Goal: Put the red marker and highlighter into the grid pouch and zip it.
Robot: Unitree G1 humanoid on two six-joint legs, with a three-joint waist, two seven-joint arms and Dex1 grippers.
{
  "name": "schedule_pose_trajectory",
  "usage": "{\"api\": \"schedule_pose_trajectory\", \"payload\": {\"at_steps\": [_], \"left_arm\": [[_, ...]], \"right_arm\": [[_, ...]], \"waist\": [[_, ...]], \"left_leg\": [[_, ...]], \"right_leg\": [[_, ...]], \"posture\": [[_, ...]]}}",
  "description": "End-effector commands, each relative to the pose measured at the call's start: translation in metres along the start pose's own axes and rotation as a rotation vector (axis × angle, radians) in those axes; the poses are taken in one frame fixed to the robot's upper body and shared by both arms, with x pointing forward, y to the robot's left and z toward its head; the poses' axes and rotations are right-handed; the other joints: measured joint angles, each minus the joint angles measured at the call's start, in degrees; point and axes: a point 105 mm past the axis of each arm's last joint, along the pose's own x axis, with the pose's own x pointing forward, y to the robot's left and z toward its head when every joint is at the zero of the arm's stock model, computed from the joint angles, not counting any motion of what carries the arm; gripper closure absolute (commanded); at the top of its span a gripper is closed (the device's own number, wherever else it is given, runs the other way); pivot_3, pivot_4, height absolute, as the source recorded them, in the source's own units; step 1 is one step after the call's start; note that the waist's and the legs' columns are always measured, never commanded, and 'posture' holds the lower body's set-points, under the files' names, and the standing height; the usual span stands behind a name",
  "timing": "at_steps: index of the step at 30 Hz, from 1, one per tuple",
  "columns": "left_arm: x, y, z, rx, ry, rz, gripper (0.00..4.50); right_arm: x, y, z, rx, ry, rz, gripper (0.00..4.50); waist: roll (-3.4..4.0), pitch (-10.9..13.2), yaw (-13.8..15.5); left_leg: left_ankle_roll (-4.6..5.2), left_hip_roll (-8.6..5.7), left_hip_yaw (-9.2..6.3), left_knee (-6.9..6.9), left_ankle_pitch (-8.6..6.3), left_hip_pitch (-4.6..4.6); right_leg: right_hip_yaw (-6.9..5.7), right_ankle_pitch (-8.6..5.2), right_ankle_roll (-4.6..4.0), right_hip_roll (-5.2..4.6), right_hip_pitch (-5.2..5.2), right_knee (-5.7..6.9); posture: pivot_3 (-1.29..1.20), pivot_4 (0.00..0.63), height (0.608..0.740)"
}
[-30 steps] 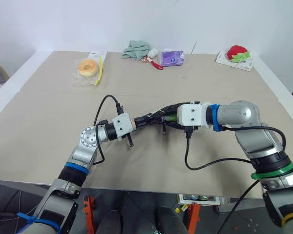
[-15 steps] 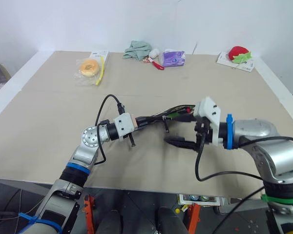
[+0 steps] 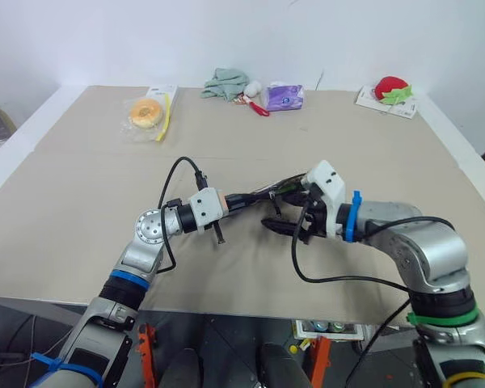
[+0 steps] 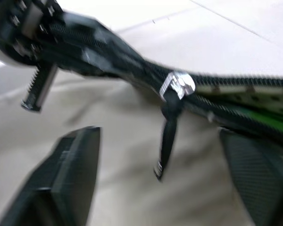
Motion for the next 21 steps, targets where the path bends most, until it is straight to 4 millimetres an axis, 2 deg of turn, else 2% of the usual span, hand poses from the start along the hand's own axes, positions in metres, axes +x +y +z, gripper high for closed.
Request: {"api": "schedule_pose_trajectory", "payload": {"at_steps": [1,5,6,11,14,17,21], "left_arm": [[-0.001,0.007,0.01,0.039,-0.03,0.026,4.5],[-0.001,0.007,0.01,0.038,-0.031,0.029,4.5],[-0.001,0.007,0.01,0.038,-0.031,0.03,4.5],[-0.001,0.007,0.01,0.037,-0.03,0.033,4.5],[-0.002,0.007,0.009,0.036,-0.028,0.036,4.5],[-0.003,0.007,0.009,0.035,-0.027,0.038,4.5],[-0.003,0.007,0.009,0.035,-0.027,0.042,4.5]], "right_arm": [[-0.002,0.003,0.01,-0.039,-0.016,0.008,2.14],[-0.002,0.002,0.006,-0.052,0.007,0.003,4.1],[-0.002,0.001,0.005,-0.053,0.01,0.001,4.45],[-0.008,-0.01,0.003,-0.072,0.026,-0.046,4.45],[-0.021,-0.033,0.004,-0.07,0.027,-0.133,4.45],[-0.043,-0.066,0.004,-0.073,0.036,-0.274,4.45],[-0.07,-0.098,0.002,-0.076,0.056,-0.416,4.45]], "waist": [[0.0,0.0,0.0],[0.0,0.0,0.0],[0.0,0.0,0.0],[0.0,0.0,0.0],[0.0,0.0,0.0],[-0.01,0.0,0.0],[-0.01,0.0,0.0]], "left_leg": [[0.0,-0.03,0.0,0.0,0.0,-0.02],[0.0,-0.05,0.01,0.0,0.0,-0.04],[0.0,-0.04,0.01,-0.01,0.0,-0.04],[0.0,-0.04,0.01,-0.01,0.0,-0.04],[0.0,-0.04,0.01,0.0,0.0,-0.04],[0.0,-0.05,0.02,0.0,0.0,-0.04],[0.0,-0.05,0.02,-0.01,0.0,-0.04]], "right_leg": [[0.0,0.0,0.0,-0.04,0.0,-0.01],[0.02,0.0,0.0,-0.06,-0.01,-0.05],[0.01,0.0,0.0,-0.06,-0.02,-0.04],[0.01,-0.01,0.02,-0.04,-0.02,-0.05],[0.01,-0.02,0.03,-0.05,-0.01,-0.05],[0.02,-0.01,0.02,-0.05,-0.01,-0.06],[0.02,-0.01,0.02,-0.05,-0.01,-0.06]], "posture": [[0.0,0.15,0.74],[0.0,0.15,0.74],[0.0,0.15,0.74],[0.0,0.15,0.74],[0.0,0.15,0.74],[0.0,0.15,0.74],[0.0,0.15,0.74]]}}
